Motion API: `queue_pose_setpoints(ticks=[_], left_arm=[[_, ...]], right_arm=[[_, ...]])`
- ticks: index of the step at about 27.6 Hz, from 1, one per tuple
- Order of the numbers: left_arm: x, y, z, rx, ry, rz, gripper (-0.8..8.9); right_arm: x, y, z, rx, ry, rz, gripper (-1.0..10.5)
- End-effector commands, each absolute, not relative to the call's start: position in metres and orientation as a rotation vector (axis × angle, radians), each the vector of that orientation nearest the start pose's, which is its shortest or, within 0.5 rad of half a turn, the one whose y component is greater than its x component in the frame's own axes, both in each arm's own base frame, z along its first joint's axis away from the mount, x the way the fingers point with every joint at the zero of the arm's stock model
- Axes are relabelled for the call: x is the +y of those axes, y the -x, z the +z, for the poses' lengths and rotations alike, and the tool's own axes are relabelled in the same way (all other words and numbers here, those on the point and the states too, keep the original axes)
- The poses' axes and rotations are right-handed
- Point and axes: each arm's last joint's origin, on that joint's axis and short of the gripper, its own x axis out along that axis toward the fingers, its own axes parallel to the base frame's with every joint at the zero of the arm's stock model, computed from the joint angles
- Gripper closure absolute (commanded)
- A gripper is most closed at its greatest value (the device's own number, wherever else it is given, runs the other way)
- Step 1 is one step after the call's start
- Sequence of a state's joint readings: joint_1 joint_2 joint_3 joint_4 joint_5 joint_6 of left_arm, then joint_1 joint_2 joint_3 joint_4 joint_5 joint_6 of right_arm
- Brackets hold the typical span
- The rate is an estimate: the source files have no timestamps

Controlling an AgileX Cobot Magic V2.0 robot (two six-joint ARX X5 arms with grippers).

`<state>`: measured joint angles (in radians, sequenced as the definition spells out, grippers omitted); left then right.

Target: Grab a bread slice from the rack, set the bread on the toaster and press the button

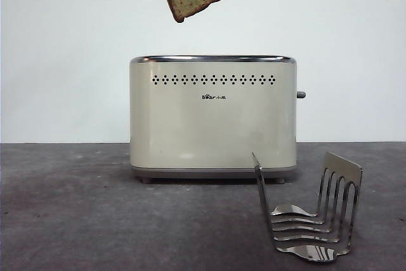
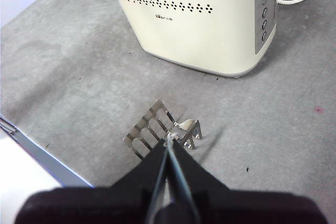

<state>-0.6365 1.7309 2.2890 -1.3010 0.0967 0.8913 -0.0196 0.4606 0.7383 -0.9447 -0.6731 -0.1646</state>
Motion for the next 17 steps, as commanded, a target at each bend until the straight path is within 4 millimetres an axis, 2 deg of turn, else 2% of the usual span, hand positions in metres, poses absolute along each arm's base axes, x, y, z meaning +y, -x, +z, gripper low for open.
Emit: queue_pose_setpoints(ticks=[1, 17], left_arm=[[-0.191, -0.253, 0.475, 0.361, -1.04, -1.017, 8.22], [-0.213, -0.283, 0.445, 0.433, -1.051, -1.046, 8.22]], right_arm=[[0.017, -0.074, 0.291, 0.58, -0.081, 0.675, 9.5], [0.017, -0.074, 0.291, 0.582, -0.082, 0.675, 9.5]])
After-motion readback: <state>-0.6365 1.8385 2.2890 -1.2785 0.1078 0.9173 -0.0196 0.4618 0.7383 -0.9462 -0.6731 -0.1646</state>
